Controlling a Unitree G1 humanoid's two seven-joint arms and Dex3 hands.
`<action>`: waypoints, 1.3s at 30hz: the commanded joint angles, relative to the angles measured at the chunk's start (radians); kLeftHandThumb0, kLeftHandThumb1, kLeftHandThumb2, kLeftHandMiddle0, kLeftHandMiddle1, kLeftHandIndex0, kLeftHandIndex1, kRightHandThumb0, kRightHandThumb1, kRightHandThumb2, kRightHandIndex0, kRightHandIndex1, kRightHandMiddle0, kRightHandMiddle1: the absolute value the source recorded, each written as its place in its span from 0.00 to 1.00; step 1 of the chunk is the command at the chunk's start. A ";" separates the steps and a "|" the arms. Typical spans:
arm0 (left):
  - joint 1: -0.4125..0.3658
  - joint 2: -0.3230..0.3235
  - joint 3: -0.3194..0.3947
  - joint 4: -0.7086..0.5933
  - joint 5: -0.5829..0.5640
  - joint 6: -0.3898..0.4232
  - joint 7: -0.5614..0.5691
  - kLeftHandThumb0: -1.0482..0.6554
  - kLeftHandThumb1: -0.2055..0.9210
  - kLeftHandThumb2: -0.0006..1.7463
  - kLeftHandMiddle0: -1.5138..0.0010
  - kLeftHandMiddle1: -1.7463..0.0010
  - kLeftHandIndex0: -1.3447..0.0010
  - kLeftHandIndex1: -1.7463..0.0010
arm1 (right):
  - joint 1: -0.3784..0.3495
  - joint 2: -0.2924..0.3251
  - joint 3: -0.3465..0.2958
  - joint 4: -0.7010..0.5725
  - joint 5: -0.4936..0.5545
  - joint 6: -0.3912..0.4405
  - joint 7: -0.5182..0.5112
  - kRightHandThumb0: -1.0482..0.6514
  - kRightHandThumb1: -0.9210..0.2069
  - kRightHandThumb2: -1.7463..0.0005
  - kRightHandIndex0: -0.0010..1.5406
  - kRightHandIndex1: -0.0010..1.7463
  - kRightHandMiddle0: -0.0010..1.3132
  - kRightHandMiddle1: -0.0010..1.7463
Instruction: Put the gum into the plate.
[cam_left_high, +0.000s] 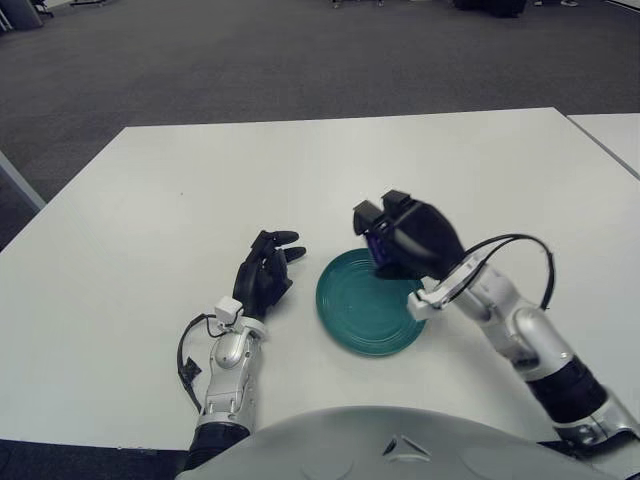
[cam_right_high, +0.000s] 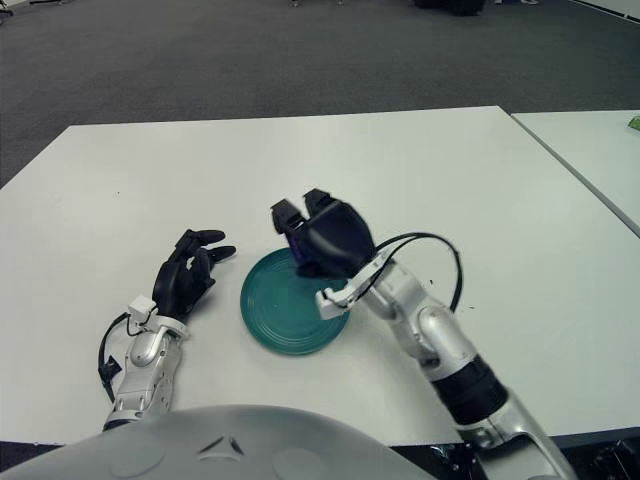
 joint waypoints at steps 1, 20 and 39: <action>0.009 0.002 0.005 0.022 -0.001 0.054 0.014 0.13 1.00 0.47 0.71 0.35 0.75 0.22 | 0.013 0.015 0.024 0.011 -0.022 -0.008 -0.008 0.35 0.48 0.29 0.76 1.00 0.43 1.00; 0.013 -0.011 0.009 0.000 0.001 0.118 0.038 0.13 1.00 0.50 0.74 0.34 0.77 0.22 | 0.117 0.026 0.101 -0.107 -0.127 0.029 0.190 0.39 0.17 0.56 0.53 1.00 0.24 1.00; -0.019 -0.008 0.022 0.115 -0.039 -0.037 -0.039 0.09 1.00 0.54 0.78 0.65 0.91 0.34 | 0.172 0.064 -0.023 -0.085 0.129 0.007 0.201 0.00 0.00 0.44 0.01 0.03 0.00 0.09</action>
